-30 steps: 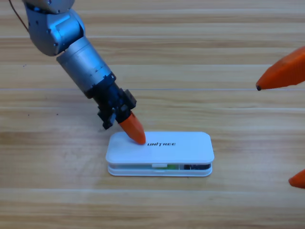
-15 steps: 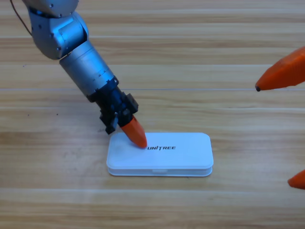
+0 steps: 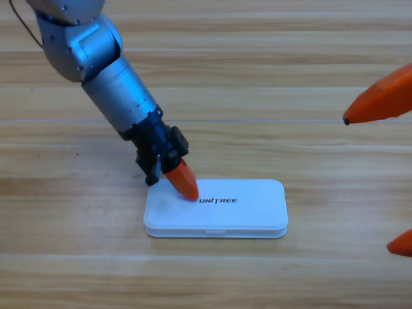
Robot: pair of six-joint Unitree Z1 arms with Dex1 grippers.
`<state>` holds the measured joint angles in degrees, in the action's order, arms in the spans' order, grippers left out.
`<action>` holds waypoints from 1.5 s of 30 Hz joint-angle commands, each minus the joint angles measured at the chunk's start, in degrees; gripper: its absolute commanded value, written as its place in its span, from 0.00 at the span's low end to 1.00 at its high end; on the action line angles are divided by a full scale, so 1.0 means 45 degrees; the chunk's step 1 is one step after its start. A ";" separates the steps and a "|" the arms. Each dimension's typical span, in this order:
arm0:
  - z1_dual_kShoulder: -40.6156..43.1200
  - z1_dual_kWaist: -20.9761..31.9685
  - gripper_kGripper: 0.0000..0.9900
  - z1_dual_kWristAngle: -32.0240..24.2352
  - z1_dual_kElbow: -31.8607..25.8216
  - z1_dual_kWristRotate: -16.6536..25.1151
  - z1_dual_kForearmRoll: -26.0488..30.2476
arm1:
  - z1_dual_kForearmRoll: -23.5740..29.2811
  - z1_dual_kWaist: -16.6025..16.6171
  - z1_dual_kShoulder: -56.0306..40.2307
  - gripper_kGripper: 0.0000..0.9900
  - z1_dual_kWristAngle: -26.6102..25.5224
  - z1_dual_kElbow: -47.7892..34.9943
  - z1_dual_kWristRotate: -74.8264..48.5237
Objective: Clean up eraser and pencils
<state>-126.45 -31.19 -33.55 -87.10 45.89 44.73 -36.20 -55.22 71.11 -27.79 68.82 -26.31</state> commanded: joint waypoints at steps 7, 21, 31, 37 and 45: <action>-0.0475 -0.0452 0.00 0.0795 0.1211 -0.0568 -0.1092 | 0.0194 0.0357 0.0760 1.00 -0.0251 -0.0353 0.0085; 0.3197 -0.0862 0.81 0.0951 -0.2793 -0.0588 0.4826 | 0.0194 0.0357 0.0760 1.00 -0.0251 -0.0353 0.0085; 0.5599 -0.2659 1.00 0.2045 -0.3379 -0.2755 0.4904 | 0.0194 0.0357 0.0838 1.00 -0.0251 -0.0294 0.0085; 0.7279 -0.3851 1.00 0.3041 -0.2520 -0.2892 0.4748 | 0.0194 0.0357 0.0877 1.00 -0.0251 -0.0294 0.0085; 0.9271 -0.4202 1.00 0.3607 0.0410 -0.2834 0.3303 | 0.0194 0.0357 0.0896 1.00 -0.0251 -0.0274 0.0085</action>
<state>-88.93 -48.45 -17.98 -92.00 33.23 63.21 -36.12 -55.22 73.44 -27.79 68.82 -26.31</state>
